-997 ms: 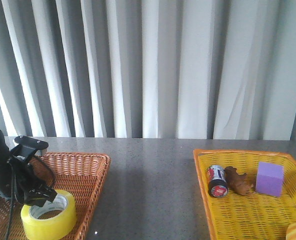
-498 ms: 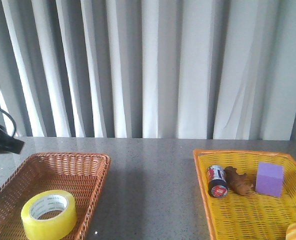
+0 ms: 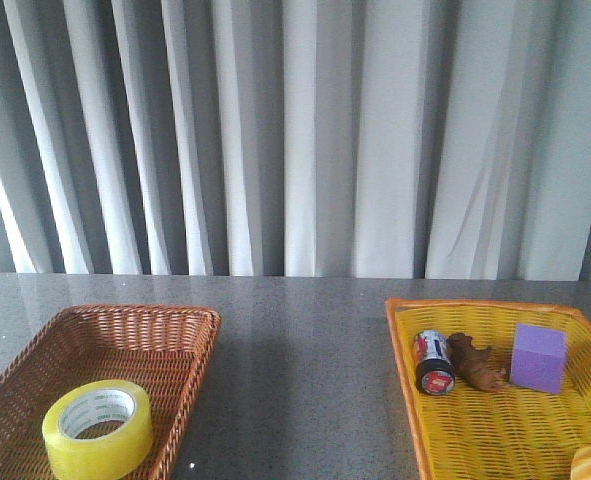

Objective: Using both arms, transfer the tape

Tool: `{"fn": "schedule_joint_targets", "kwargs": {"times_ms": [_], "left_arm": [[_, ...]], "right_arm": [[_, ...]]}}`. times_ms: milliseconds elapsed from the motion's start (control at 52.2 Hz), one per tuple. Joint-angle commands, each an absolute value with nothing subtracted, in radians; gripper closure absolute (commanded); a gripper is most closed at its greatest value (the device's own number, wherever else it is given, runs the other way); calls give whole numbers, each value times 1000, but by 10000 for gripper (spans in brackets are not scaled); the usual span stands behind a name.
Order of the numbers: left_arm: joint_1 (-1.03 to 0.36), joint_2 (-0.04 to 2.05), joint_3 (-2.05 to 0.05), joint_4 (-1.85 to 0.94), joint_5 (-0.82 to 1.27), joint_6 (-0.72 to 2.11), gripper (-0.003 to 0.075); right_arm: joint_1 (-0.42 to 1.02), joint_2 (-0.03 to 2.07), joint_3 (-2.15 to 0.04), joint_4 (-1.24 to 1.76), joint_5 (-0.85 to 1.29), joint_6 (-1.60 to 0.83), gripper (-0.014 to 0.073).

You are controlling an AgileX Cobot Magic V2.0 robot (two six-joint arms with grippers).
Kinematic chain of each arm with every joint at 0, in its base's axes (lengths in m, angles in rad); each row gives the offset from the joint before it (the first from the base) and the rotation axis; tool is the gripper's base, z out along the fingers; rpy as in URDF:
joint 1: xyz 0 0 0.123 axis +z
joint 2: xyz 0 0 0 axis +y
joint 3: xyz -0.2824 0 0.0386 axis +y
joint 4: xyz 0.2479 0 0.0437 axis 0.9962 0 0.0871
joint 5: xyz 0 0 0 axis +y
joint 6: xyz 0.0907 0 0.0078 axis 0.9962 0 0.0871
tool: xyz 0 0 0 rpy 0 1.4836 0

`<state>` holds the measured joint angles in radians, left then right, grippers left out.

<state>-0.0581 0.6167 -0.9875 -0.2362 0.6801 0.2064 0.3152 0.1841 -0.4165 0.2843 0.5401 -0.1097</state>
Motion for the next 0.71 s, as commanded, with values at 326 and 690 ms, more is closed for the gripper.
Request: {"fn": "schedule_joint_targets", "kwargs": {"times_ms": [326,690], "left_arm": [[-57,344,-690,-423,505,192,727],[-57,344,-690,-428,552,193,727]], "right_arm": [[310,204,-442,330,466,-86,599],[310,204,-442,330,466,-86,599]]}}
